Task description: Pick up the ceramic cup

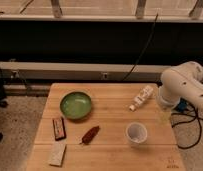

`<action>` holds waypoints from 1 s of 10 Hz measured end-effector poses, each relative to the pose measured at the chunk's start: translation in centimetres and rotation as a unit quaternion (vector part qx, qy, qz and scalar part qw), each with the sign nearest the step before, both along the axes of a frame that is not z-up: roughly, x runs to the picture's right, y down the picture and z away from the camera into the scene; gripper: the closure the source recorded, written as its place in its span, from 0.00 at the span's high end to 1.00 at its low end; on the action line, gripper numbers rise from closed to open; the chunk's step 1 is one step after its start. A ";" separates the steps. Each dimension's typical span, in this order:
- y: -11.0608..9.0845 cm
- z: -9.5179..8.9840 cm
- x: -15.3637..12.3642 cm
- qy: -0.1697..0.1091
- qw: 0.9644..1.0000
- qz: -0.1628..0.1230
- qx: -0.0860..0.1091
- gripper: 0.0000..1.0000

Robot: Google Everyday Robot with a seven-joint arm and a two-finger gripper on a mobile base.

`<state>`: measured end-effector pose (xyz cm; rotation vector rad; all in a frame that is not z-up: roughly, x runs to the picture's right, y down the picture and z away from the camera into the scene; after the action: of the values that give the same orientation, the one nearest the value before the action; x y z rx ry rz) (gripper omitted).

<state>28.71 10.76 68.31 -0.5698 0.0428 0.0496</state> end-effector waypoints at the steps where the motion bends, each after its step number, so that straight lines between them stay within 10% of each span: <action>1: 0.0 0.0 0.0 0.000 1.000 0.000 0.000 0.80; 10: 0.5 0.1 -0.4 -0.004 1.000 -0.007 -0.002 0.80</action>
<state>28.33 11.27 68.40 -0.5743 0.0384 0.0338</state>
